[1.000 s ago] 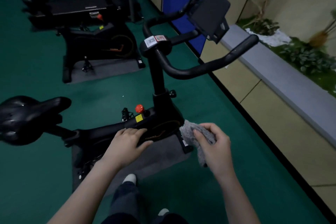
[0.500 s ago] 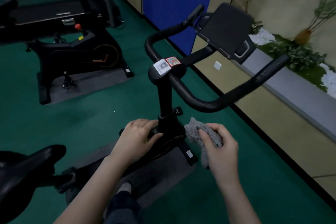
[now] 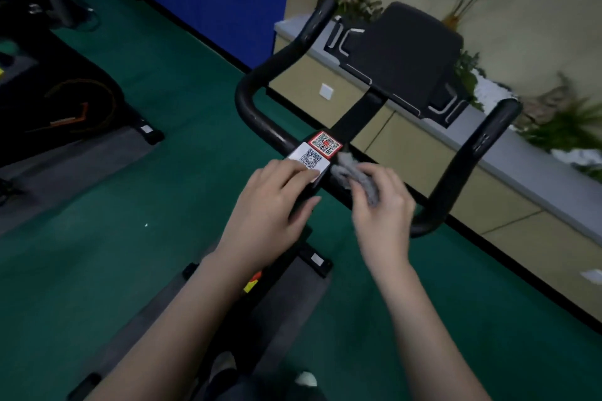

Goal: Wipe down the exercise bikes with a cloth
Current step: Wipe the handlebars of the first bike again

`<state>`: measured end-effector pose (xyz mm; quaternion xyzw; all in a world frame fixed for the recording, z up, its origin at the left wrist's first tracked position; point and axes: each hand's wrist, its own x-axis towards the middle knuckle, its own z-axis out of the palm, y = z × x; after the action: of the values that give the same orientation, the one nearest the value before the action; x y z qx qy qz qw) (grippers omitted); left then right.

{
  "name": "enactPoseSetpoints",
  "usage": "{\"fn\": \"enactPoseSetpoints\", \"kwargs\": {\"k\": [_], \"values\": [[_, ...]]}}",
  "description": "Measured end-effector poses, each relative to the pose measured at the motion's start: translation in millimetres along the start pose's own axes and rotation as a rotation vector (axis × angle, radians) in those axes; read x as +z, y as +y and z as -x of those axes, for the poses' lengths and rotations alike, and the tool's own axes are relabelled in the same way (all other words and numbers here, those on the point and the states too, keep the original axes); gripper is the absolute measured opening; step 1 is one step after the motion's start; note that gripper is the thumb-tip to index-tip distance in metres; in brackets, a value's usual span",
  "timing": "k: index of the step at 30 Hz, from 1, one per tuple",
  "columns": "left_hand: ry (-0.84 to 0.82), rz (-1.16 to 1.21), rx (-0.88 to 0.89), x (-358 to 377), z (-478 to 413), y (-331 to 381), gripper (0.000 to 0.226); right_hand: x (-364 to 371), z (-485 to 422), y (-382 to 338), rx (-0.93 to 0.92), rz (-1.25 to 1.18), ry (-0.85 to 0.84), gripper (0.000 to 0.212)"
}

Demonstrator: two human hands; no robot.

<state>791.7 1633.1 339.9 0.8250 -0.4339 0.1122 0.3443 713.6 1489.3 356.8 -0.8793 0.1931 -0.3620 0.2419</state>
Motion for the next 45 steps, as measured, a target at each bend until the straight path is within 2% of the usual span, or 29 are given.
{"fn": "enactPoseSetpoints", "kwargs": {"k": [5, 9, 13, 18, 20, 25, 30, 34, 37, 39, 41, 43, 45], "values": [[0.0, 0.018, 0.003, 15, -23, -7, 0.039, 2, 7, 11, -0.105, 0.149, -0.216, 0.029], [-0.013, 0.052, -0.001, 24, -28, -12, 0.041, -12, 17, 20, -0.179, 0.203, -0.217, 0.031], [0.006, 0.099, -0.005, 27, -27, -17, 0.043, -10, 12, 9, -0.047, 0.155, -0.124, 0.028], [0.021, 0.106, 0.0, 28, -27, -17, 0.043, 6, -29, 7, 0.207, 0.135, -0.301, 0.018], [0.031, 0.105, 0.008, 28, -27, -18, 0.043, -2, -29, 12, 0.201, 0.15, -0.351, 0.017], [0.046, 0.118, 0.006, 31, -27, -20, 0.043, -7, -27, 15, 0.153, 0.173, -0.339, 0.016], [0.047, 0.13, 0.015, 33, -27, -22, 0.042, -10, -32, 15, 0.13, 0.161, -0.458, 0.019], [0.05, 0.145, 0.016, 35, -26, -24, 0.043, -9, -47, 20, 0.278, 0.122, -0.522, 0.008], [0.051, 0.151, 0.022, 35, -26, -25, 0.043, 0, -68, 23, 0.537, 0.0, -0.673, 0.009], [0.051, 0.155, 0.027, 35, -26, -25, 0.042, 2, -78, 26, 0.735, -0.18, -0.774, 0.016], [0.056, 0.158, 0.028, 35, -26, -24, 0.042, 0, -83, 27, 0.863, -0.279, -0.843, 0.014], [0.062, 0.161, 0.029, 35, -27, -24, 0.041, -1, -79, 28, 0.852, -0.261, -0.825, 0.011], [0.07, 0.165, 0.028, 35, -26, -23, 0.041, 0, -66, 28, 0.69, -0.128, -0.688, 0.009]]}}
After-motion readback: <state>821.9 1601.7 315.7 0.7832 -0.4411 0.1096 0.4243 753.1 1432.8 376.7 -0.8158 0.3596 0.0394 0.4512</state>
